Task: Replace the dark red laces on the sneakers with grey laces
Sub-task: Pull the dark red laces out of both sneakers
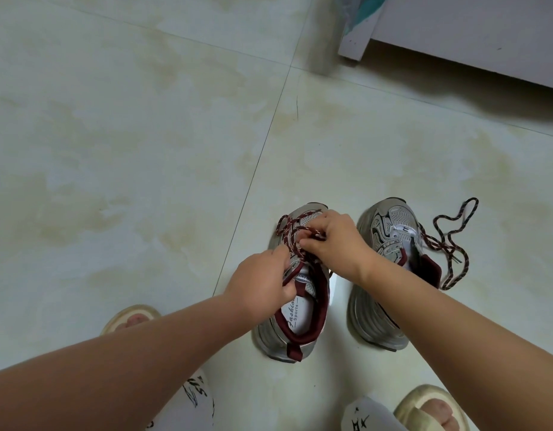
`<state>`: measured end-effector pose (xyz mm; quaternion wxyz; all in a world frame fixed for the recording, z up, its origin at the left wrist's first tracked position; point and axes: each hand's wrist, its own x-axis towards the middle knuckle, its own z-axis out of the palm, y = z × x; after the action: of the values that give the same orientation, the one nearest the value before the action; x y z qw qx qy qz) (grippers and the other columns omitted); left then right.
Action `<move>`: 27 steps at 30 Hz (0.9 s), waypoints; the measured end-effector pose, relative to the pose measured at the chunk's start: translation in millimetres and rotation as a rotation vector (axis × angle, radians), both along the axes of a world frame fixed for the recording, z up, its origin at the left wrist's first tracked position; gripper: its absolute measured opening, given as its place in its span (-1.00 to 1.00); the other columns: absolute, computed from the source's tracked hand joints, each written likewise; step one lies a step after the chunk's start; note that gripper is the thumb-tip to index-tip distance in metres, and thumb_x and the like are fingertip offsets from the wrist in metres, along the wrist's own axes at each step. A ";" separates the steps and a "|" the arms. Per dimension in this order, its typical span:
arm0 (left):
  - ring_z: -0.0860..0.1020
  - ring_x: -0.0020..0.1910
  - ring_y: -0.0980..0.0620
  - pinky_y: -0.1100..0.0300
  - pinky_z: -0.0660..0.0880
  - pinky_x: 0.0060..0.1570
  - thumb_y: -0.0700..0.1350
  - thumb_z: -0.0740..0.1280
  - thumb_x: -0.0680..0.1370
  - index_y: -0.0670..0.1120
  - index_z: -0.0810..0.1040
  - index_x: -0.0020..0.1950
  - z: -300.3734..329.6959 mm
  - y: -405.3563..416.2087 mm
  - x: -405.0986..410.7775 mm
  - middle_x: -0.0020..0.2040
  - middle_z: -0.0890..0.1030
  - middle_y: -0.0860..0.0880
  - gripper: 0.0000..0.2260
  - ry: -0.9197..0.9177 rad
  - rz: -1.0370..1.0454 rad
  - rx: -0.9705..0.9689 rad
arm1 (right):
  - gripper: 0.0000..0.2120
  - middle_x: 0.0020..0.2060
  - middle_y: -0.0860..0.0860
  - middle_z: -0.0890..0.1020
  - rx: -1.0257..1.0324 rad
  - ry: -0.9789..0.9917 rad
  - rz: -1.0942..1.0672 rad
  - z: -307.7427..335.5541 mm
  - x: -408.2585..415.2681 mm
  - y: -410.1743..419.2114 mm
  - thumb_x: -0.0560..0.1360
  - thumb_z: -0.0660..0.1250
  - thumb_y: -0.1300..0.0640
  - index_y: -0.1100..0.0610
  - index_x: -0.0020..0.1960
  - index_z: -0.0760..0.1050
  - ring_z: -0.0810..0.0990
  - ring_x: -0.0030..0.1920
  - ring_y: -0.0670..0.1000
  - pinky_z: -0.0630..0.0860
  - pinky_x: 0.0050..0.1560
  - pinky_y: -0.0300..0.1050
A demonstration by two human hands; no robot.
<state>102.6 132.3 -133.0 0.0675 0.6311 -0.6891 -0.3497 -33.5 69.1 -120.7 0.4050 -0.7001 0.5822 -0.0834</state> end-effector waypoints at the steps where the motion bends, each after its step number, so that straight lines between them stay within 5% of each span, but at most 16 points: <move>1: 0.41 -0.23 0.00 0.16 0.33 -0.22 -0.08 0.29 0.48 -0.04 0.28 -0.09 -0.2 -0.2 -0.2 -0.21 0.43 0.04 -0.82 -0.004 0.000 0.001 | -0.96 -0.13 -0.05 0.40 -0.004 0.080 0.062 1.4 0.5 -0.1 0.42 0.40 0.15 0.08 -0.14 0.62 0.33 0.06 0.03 0.31 0.20 -0.04; 3: 0.42 -0.22 0.00 0.15 0.34 -0.20 -0.07 0.29 0.48 -0.04 0.28 -0.09 -0.7 -0.4 -0.3 -0.21 0.43 0.04 -0.82 -0.012 -0.002 -0.002 | -0.95 -0.05 -0.06 0.35 0.025 0.171 0.144 0.3 1.1 0.1 0.42 0.41 0.13 0.05 -0.12 0.62 0.25 0.07 -0.02 0.27 0.26 -0.05; 5: 0.41 -0.23 0.01 0.18 0.30 -0.25 -0.06 0.29 0.48 -0.04 0.27 -0.09 -1.1 0.4 0.2 -0.21 0.43 0.04 -0.81 -0.012 0.000 -0.006 | -0.85 -0.16 -0.06 0.42 0.038 0.065 0.078 3.7 4.5 1.1 0.41 0.41 0.20 0.02 -0.30 0.53 0.38 0.00 0.02 0.36 0.20 0.00; 11: 0.40 -0.27 0.02 0.21 0.25 -0.28 -0.05 0.29 0.49 -0.04 0.28 -0.09 -1.9 0.6 0.4 -0.22 0.44 0.02 -0.81 -0.001 -0.012 -0.010 | -0.71 -0.43 0.04 0.53 0.202 -0.668 -0.744 22.3 -4.8 -13.1 0.57 0.14 0.33 0.13 -0.31 0.30 0.51 -0.41 -0.04 0.46 -0.31 -0.27; 13: 0.40 -0.27 0.02 0.21 0.26 -0.28 -0.05 0.30 0.49 -0.04 0.28 -0.09 -2.1 0.0 0.3 -0.23 0.44 0.03 -0.81 0.006 -0.011 -0.008 | -0.74 -0.45 0.01 0.47 0.115 -0.563 -0.653 25.3 -4.2 -13.4 0.57 0.16 0.30 0.11 -0.28 0.30 0.43 -0.40 -0.02 0.42 -0.31 -0.22; 17: 0.38 -0.27 0.02 0.22 0.25 -0.27 -0.07 0.29 0.48 -0.04 0.28 -0.09 -2.1 0.2 0.3 -0.27 0.38 0.07 -0.82 0.006 -0.002 -0.004 | -0.87 -0.14 0.04 0.56 -0.057 0.243 0.097 12.4 -4.5 0.4 0.49 0.33 0.07 0.13 -0.04 0.50 0.50 -0.08 0.05 0.45 -0.03 -0.06; 19: 0.40 -0.25 0.01 0.20 0.27 -0.26 -0.08 0.29 0.48 -0.04 0.29 -0.09 -2.3 0.0 0.0 -0.24 0.41 0.05 -0.83 0.007 -0.001 -0.008 | -0.82 -0.01 0.08 0.55 -0.096 0.386 0.234 8.5 -3.5 2.6 0.48 0.33 0.04 0.13 0.02 0.54 0.45 0.10 0.12 0.40 0.08 -0.02; 23: 0.39 -0.27 0.01 0.20 0.26 -0.27 -0.08 0.29 0.48 -0.04 0.28 -0.10 -2.7 0.4 0.0 -0.26 0.40 0.05 -0.82 0.011 -0.003 -0.002 | -0.82 0.00 0.09 0.53 -0.150 0.420 0.263 8.1 -2.3 -0.7 0.54 0.25 0.09 0.18 0.01 0.52 0.43 0.12 0.12 0.38 0.06 -0.03; 27: 0.38 -0.29 0.02 0.21 0.25 -0.29 -0.06 0.29 0.49 -0.03 0.27 -0.10 -3.9 0.3 1.2 -0.27 0.39 0.06 -0.81 0.008 -0.006 -0.005 | -0.82 -0.14 0.08 0.52 -0.046 0.060 -0.267 15.6 -4.1 -8.2 0.60 0.14 0.18 0.23 0.01 0.49 0.48 -0.19 0.03 0.39 -0.20 -0.12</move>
<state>103.8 132.7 -136.9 0.0710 0.6273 -0.6917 -0.3507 -37.6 60.8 -105.1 0.3565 -0.6276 0.6801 -0.1289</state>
